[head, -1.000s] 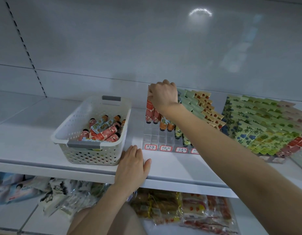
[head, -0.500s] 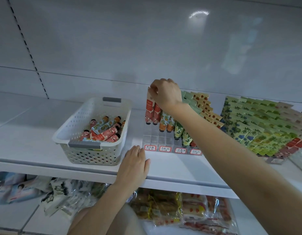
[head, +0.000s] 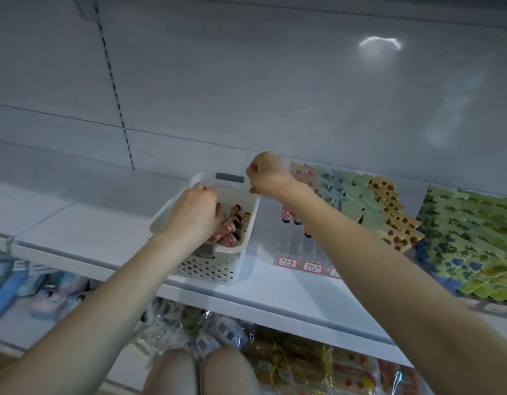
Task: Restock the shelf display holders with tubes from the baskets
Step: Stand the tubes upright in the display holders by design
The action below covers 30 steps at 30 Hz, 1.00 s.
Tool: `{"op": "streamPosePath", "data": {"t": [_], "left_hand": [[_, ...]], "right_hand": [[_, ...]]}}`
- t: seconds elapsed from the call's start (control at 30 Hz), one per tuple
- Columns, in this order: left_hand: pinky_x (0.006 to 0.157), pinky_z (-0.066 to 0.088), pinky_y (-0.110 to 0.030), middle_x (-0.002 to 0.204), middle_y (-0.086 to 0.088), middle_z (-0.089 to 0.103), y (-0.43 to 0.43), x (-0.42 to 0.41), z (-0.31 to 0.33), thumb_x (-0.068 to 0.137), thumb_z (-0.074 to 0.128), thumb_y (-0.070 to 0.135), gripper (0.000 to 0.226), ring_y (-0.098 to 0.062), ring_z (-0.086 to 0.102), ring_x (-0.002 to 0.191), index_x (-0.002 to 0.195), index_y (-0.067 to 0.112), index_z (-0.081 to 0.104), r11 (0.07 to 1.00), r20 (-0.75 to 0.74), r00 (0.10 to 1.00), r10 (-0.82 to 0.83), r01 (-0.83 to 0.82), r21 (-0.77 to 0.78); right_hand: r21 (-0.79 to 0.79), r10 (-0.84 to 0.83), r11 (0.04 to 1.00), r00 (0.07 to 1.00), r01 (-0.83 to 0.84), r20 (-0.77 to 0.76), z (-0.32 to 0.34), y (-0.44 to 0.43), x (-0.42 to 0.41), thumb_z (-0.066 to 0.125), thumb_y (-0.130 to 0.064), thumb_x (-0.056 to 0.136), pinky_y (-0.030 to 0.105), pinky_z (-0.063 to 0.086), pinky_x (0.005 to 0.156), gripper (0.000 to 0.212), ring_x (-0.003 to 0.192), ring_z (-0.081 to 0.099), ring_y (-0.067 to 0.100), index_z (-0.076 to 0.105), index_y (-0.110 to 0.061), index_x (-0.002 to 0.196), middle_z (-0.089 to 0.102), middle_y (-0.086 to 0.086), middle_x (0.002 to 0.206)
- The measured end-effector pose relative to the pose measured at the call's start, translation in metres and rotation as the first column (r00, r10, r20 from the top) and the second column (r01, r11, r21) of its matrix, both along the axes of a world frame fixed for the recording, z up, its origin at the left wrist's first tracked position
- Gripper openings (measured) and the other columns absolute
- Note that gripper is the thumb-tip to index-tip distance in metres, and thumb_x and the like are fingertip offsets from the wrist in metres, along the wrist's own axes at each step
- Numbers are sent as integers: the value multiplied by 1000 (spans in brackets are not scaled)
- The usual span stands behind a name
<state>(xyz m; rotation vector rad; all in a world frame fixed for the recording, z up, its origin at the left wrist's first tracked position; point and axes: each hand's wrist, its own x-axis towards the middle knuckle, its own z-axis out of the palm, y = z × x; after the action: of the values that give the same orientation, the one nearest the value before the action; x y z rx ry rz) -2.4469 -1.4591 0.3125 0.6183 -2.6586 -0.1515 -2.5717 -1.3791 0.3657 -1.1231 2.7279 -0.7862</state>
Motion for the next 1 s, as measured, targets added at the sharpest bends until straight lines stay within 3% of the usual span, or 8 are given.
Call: {"op": "streamPosePath", "data": {"t": [0.1, 0.2, 0.27, 0.37, 0.53, 0.67, 0.8, 1.0], "left_hand": [[75, 44, -38, 105, -22, 58, -30, -20, -10, 94, 45, 22, 26, -35, 55, 92, 100, -1, 56, 999, 233, 972, 31, -38, 25], [75, 43, -32, 105, -16, 65, -42, -40, -20, 98, 39, 29, 30, -29, 58, 89, 97, 5, 58, 999, 416, 909, -13, -3, 38], [81, 43, -32, 113, -15, 64, -46, -53, -22, 99, 38, 34, 39, -29, 60, 99, 111, 3, 58, 995, 515, 855, -69, 24, 93], [91, 43, -32, 120, -14, 61, -52, -69, -21, 98, 39, 42, 48, -28, 57, 108, 122, 3, 54, 988, 622, 778, -81, -20, 154], [93, 43, -31, 122, -8, 57, -64, -89, -22, 94, 51, 34, 39, -23, 53, 107, 122, 8, 53, 978, 653, 755, -63, -84, 190], [88, 45, -31, 111, -8, 59, -66, -90, -21, 94, 52, 27, 33, -22, 57, 99, 120, 6, 54, 956, 681, 723, -113, -109, 273], [88, 45, -30, 118, -6, 59, -71, -85, -24, 90, 58, 30, 37, -22, 56, 106, 122, 12, 54, 970, 627, 770, -116, -48, 238], [81, 49, -29, 100, -4, 58, -80, -88, -28, 84, 64, 31, 33, -19, 57, 91, 107, 10, 54, 923, 595, 797, -101, -147, 354]], "right_hand": [[205, -1, 979, 1000, -1, 8, -10, -29, 4, 49, 0, 93, 20, 44, 49, 7, 76, 63, 24, 55, 2, 92, 64, 18, 103], [311, 19, 950, 998, -37, 61, -21, -47, 4, 35, 6, 93, 21, 35, 48, 40, 78, 57, 22, 42, 0, 132, 57, 17, 115], [371, 31, 927, 996, -60, 84, -27, -53, 2, 30, 4, 94, 23, 33, 51, 38, 82, 54, 23, 45, -1, 129, 53, 17, 124], [535, 51, 842, 997, -71, 53, -34, -56, -3, 32, -2, 98, 21, 30, 47, 20, 80, 56, 22, 52, -2, 95, 55, 8, 102], [654, 117, 756, 991, -42, -71, -43, -62, -8, 38, -2, 96, 20, 28, 45, 35, 55, 37, 13, 33, -8, 62, 39, 2, 68], [637, 140, 767, 989, -72, -56, -47, -63, -15, 40, -3, 95, 18, 25, 44, 32, 78, 46, 18, 38, -6, 63, 40, 2, 68], [612, 119, 784, 993, -102, 13, -53, -64, -13, 45, 0, 92, 20, 29, 45, 24, 74, 45, 17, 59, -3, 112, 52, 9, 79], [675, 125, 733, 992, -88, -6, -59, -71, -13, 56, -8, 90, 29, 43, 85, 39, 115, 54, 26, 52, -3, 128, 56, 11, 128]]}}
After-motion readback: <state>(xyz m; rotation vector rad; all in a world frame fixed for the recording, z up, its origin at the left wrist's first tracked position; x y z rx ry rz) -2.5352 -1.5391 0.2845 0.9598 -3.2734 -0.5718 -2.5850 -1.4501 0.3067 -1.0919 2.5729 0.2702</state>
